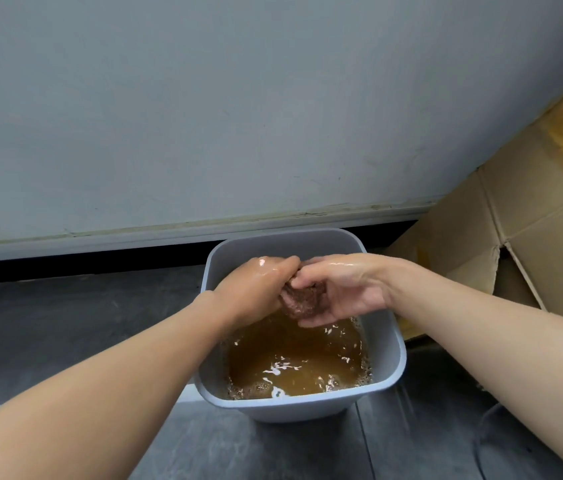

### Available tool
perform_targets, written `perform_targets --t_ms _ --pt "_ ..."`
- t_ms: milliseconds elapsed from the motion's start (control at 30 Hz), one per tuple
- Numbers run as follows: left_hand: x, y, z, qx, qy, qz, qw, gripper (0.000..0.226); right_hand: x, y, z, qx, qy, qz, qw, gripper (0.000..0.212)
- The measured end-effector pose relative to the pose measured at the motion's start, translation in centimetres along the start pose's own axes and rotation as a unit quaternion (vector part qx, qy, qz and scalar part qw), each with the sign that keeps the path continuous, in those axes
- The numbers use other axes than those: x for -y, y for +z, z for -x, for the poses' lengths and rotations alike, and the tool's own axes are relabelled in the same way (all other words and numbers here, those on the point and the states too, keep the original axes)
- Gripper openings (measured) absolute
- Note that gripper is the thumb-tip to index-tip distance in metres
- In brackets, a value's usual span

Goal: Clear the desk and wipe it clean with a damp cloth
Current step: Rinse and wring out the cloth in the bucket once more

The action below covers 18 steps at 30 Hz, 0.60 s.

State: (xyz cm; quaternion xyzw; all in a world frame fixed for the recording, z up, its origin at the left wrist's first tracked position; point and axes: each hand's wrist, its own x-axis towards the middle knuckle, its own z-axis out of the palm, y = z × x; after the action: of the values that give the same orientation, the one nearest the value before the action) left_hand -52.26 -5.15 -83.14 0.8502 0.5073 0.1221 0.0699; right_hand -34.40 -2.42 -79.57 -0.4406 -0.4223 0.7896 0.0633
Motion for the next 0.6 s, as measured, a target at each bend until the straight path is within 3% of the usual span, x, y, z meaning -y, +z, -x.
perform_targets --t_ms 67,167,233,333,400,533,600 --pt "-0.1 -0.1 -0.1 0.025 0.014 -0.008 1.000 0.036 -0.2 0.1 -0.2 0.019 0.034 0.020 0.999 0.039" --pt "-0.5 -0.3 -0.5 0.078 0.024 -0.057 0.995 0.021 -0.4 0.7 -0.5 0.019 0.062 0.147 0.987 0.014" --pt "-1.1 -0.2 -0.5 0.104 -0.012 -0.060 0.993 0.011 -0.5 1.3 -0.7 -0.022 0.054 0.246 0.968 0.004" --pt "-1.8 0.2 -0.5 0.121 -0.082 -0.028 0.989 0.005 -1.0 2.1 -1.3 -0.096 0.019 0.371 0.923 0.006" --pt "-1.7 0.7 -0.7 0.133 -0.118 0.001 0.984 0.003 -1.2 2.5 -1.4 -0.119 -0.005 0.477 0.871 0.013" --pt "-1.5 1.0 -1.4 0.216 -0.194 0.109 0.951 0.017 -1.3 3.3 -1.0 -0.128 -0.065 0.682 0.717 0.021" --pt "-1.5 0.8 -1.4 0.265 -0.217 0.182 0.922 0.018 -1.7 3.5 -1.1 -0.153 -0.097 0.704 0.687 0.035"
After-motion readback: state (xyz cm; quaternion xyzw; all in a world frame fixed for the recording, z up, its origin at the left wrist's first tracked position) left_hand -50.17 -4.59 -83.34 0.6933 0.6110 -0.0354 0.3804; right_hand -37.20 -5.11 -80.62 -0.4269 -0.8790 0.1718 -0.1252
